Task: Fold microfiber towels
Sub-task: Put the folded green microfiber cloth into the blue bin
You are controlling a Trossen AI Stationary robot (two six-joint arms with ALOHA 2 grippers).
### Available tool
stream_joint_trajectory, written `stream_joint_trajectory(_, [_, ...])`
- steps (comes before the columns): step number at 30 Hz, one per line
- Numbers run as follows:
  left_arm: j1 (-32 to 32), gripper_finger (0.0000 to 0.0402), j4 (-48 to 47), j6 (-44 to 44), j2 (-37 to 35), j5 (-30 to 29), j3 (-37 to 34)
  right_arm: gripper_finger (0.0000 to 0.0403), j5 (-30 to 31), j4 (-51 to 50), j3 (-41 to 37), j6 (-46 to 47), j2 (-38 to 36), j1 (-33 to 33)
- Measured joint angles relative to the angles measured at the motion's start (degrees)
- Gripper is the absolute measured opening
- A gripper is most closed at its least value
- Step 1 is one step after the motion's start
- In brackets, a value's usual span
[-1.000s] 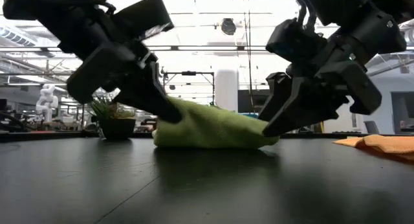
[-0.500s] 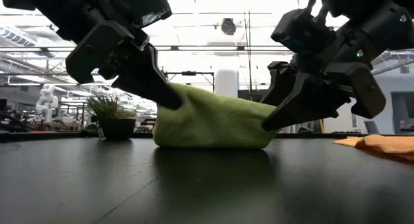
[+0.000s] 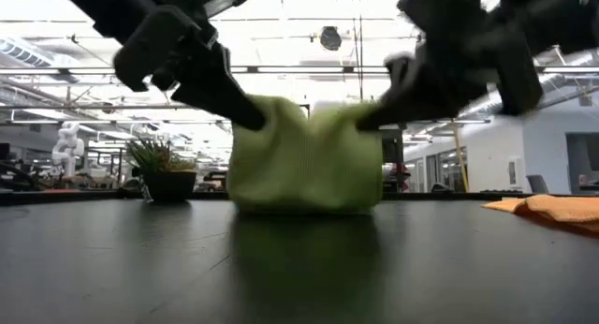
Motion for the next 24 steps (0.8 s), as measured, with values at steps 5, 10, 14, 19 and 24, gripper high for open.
stream_joint_trajectory(5, [1.9, 0.0005, -1.0, 7.2, -6.4, -6.6, 0.0, 0.0004, 3.6, 1.2, 0.0, -6.6, -7.0, -1.2])
stream_joint_trajectory(10, [7.9, 0.0004, -2.8, 14.1, -13.0, -8.7, 0.0, 0.0003, 5.6, 0.6, 0.0, -12.2, -14.2, -7.6])
stream_joint_trajectory(14, [13.9, 0.0003, -2.9, 17.5, -16.2, -8.0, 0.0, 0.0002, 3.6, -2.1, 0.0, -13.8, -18.3, -14.6])
stream_joint_trajectory(19, [20.9, 0.0004, -2.3, 23.2, -16.8, -7.2, 0.0, 0.0001, -5.5, -1.8, 0.1, -14.8, -20.1, -24.7])
stream_joint_trajectory(24, [29.3, 0.0004, 1.3, 27.9, -16.8, -1.4, 0.0, 0.0001, -14.1, -0.4, 0.1, -15.9, -19.7, -35.9])
